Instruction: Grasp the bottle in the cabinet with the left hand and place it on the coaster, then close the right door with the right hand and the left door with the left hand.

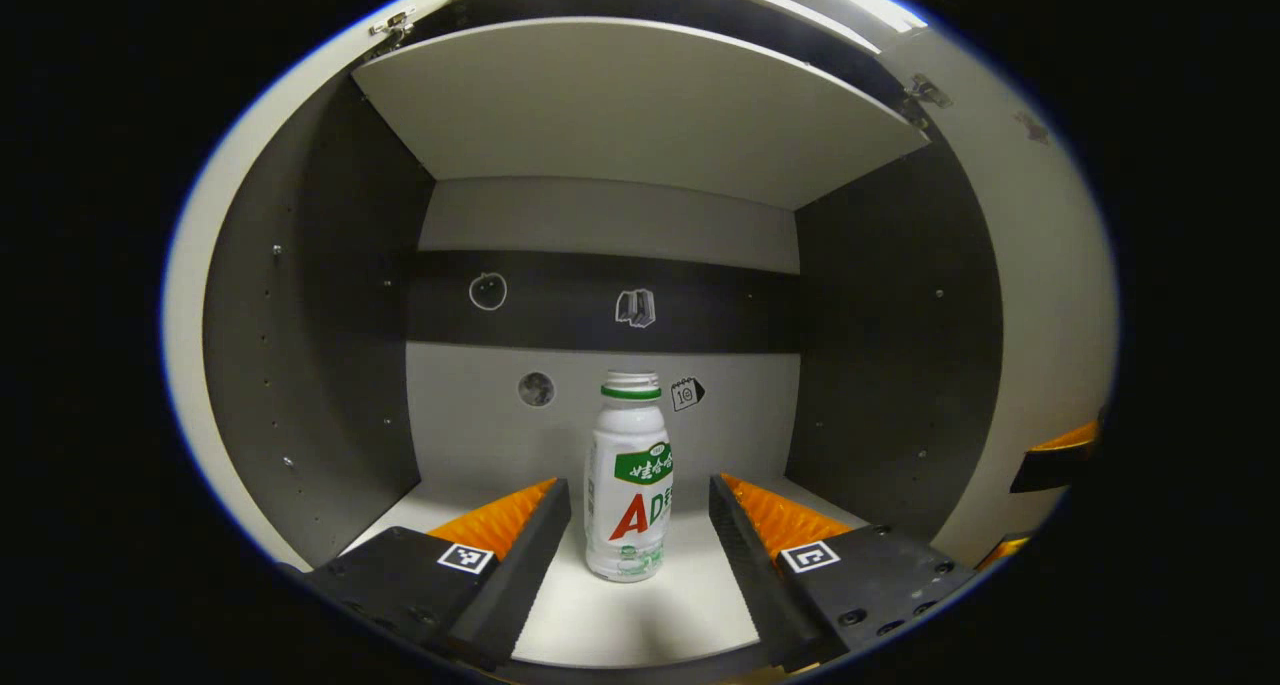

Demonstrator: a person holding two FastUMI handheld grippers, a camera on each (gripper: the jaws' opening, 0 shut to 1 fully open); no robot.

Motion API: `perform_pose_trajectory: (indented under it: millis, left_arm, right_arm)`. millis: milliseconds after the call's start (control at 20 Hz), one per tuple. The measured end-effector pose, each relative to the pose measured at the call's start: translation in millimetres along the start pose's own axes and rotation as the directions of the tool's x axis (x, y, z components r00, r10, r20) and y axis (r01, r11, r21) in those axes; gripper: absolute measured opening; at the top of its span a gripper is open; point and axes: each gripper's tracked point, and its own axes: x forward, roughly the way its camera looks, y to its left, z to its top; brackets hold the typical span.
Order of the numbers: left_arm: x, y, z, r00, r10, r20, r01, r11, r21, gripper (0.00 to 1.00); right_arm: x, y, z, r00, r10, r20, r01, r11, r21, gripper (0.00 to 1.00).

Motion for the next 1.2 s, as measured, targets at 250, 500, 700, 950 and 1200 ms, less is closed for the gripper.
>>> perform_pose_trajectory:
  millis: [250, 500, 700, 950, 1200]
  left_arm:
    - [32.4, 2.4, -17.3, 1.0, 0.007, -0.025, -0.008, 1.0, -0.014, 0.89]
    - [56.5, 8.5, -24.4, 1.0, 0.013, -0.027, -0.014, 1.0, -0.025, 0.89]
    - [69.6, 10.0, -25.2, 1.0, 0.008, -0.022, -0.009, 1.0, -0.009, 0.89]
    - [74.5, 10.0, -26.0, 1.0, 0.008, -0.024, -0.008, 1.0, 0.02, 0.81]
    - [57.7, 3.3, -4.9, 1.0, -0.014, 0.0, 0.014, 1.0, -0.001, 0.78]
  right_arm:
    - [15.3, -7.6, -13.6, 1.0, 0.007, -0.027, -0.007, 1.0, 0.004, 0.98]
    - [30.5, -3.6, -18.9, 0.999, 0.033, -0.033, -0.032, 0.999, 0.014, 0.97]
    - [39.2, 1.2, -23.9, 0.998, 0.055, -0.042, -0.054, 0.998, 0.025, 0.98]
    - [47.7, -1.7, -29.5, 0.997, 0.057, -0.054, -0.054, 0.997, 0.053, 0.97]
    - [37.6, -6.0, -23.7, 0.999, 0.027, -0.041, -0.026, 0.999, 0.025, 0.98]
